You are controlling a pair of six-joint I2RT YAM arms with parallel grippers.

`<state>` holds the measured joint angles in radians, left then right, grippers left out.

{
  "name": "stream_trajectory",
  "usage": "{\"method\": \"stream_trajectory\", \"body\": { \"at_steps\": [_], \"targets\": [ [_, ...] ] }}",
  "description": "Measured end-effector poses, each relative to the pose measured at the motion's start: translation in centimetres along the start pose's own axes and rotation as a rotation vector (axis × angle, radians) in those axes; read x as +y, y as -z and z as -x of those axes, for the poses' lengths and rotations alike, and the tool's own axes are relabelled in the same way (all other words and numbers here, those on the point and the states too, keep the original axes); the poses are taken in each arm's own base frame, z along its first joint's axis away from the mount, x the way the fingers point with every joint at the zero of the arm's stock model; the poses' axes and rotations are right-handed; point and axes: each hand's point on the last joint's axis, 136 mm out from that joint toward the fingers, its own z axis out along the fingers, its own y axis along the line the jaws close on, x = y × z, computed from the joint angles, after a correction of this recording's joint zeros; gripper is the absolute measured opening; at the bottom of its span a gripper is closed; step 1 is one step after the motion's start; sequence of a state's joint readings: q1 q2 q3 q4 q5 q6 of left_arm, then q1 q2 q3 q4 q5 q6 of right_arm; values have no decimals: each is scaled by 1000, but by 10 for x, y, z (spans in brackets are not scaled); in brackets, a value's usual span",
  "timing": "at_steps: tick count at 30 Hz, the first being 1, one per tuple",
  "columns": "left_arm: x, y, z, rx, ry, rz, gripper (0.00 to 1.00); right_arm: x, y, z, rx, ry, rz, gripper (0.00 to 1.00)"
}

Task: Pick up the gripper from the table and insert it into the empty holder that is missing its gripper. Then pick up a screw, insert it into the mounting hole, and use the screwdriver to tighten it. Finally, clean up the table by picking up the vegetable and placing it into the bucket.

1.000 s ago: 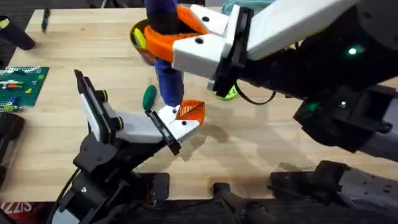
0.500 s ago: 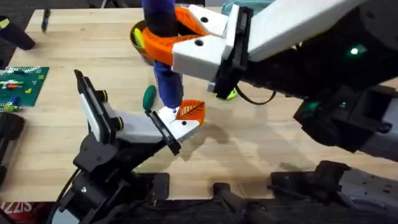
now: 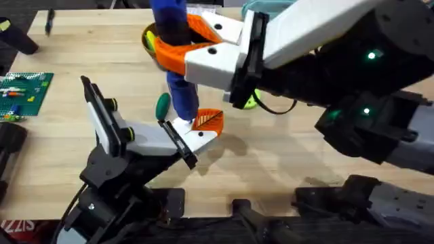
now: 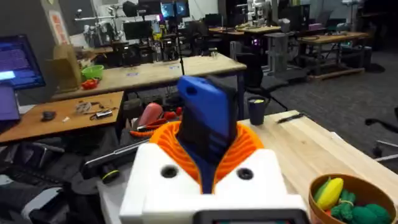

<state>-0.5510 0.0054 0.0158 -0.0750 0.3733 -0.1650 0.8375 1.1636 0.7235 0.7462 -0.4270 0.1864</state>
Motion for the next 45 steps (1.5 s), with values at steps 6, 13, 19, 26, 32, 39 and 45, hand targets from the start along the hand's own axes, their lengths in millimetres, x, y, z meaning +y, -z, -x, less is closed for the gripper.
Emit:
{"method": "stream_trajectory", "body": {
  "at_steps": [6, 13, 19, 26, 32, 39, 45],
  "targets": [
    [0, 0, 0, 0, 0, 0, 12, 0, 0, 0, 0, 15, 1, 63],
    [0, 0, 0, 0, 0, 0, 12, 1, 0, 2, -8, 50, 6, 63],
    [0, 0, 0, 0, 0, 0, 12, 3, 0, 13, -51, 53, 14, 63],
    [0, 0, 0, 0, 0, 0, 12, 3, 0, 13, -50, 34, 14, 63],
    [0, 0, 0, 0, 0, 0, 12, 2, 0, 4, -15, 14, 8, 63],
    [0, 0, 0, 0, 0, 0, 12, 2, 0, 4, -15, 15, 8, 63],
    [0, 0, 0, 0, 0, 0, 12, 1, 0, 4, -14, 15, 8, 63]
  ]
}}
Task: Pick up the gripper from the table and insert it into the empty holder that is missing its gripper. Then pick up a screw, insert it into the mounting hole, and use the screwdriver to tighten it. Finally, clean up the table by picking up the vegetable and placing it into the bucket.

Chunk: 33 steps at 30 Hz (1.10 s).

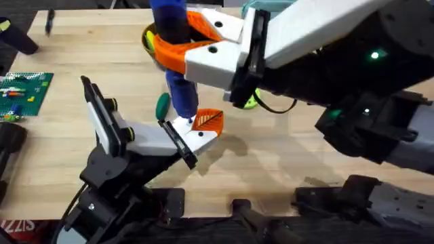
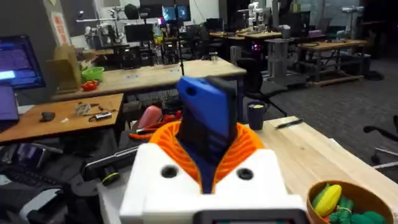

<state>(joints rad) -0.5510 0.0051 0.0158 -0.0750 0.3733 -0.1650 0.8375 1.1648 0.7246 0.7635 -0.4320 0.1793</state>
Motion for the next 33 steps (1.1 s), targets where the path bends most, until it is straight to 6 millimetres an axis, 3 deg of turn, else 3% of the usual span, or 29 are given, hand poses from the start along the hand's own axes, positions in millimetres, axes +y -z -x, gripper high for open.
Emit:
{"method": "stream_trajectory", "body": {
  "at_steps": [33],
  "targets": [
    [0, 0, 0, 0, 0, 0, 12, 0, 0, 1, -2, 1, 0, 63]
  ]
}}
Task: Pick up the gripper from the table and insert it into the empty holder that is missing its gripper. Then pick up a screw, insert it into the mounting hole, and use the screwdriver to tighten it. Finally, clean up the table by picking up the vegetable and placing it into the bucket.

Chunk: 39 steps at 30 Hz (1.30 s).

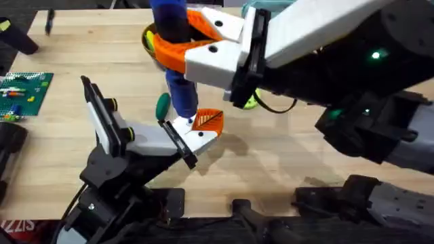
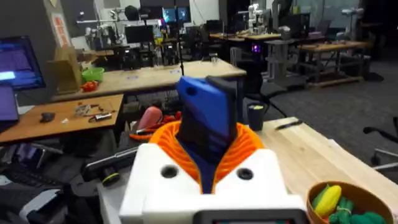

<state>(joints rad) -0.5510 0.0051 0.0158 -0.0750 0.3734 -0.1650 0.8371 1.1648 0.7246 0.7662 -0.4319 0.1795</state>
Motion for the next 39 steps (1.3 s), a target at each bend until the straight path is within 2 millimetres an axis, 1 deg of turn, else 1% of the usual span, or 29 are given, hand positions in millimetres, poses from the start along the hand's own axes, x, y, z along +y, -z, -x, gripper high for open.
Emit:
{"method": "stream_trajectory", "body": {
  "at_steps": [25, 35, 39],
  "targets": [
    [0, 0, 0, 1, 1, -1, 12, -6, 0, -8, 48, -23, -23, 63],
    [0, 0, 0, 1, 7, -1, 12, -7, 0, -9, 52, -25, -24, 63],
    [-1, 0, 0, 2, 11, -7, 12, -3, 0, -8, 47, -18, -5, 63]
  ]
}}
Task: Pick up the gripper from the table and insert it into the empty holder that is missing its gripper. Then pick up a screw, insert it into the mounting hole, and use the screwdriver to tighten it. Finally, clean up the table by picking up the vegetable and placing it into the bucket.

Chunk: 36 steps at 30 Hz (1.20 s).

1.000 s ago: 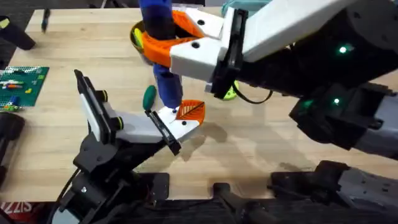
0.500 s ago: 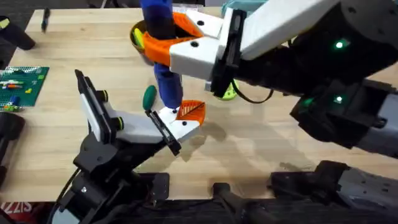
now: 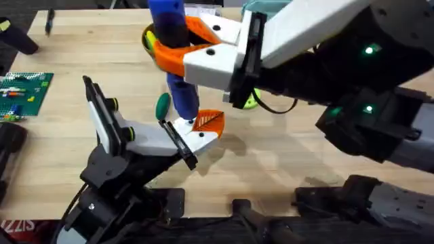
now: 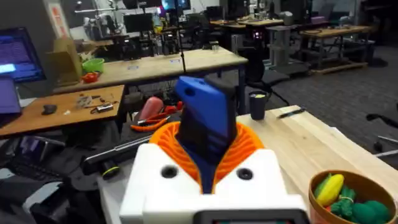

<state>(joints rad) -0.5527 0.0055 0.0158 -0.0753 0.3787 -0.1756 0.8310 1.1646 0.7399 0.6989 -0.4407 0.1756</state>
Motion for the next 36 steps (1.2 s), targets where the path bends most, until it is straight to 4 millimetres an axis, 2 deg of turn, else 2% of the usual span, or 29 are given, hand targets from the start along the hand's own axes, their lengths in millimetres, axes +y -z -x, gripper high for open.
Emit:
{"method": "stream_trajectory", "body": {
  "at_steps": [5, 10, 13, 22, 26, 31, 36],
  "targets": [
    [0, 0, 3, -14, -15, 1, 12, 4, -1, 18, -82, 7, 24, 62],
    [1, 0, 1, -4, -11, 5, 12, 6, 5, 69, -226, 7, 41, 61],
    [1, 0, 1, -4, -11, 5, 12, -2, 9, 78, -213, -12, 17, 61],
    [1, 0, 1, -4, -11, 5, 12, -22, 12, 63, -144, -58, -26, 61],
    [1, 0, 1, -4, -11, 5, 12, -56, 21, 34, -27, -130, -130, 63],
    [1, 0, 1, -4, -11, 5, 12, -108, 50, -4, 110, -233, -306, 63],
    [1, 0, 1, -4, -11, 5, 12, -146, 82, -20, 159, -307, -452, 63]
  ]
}}
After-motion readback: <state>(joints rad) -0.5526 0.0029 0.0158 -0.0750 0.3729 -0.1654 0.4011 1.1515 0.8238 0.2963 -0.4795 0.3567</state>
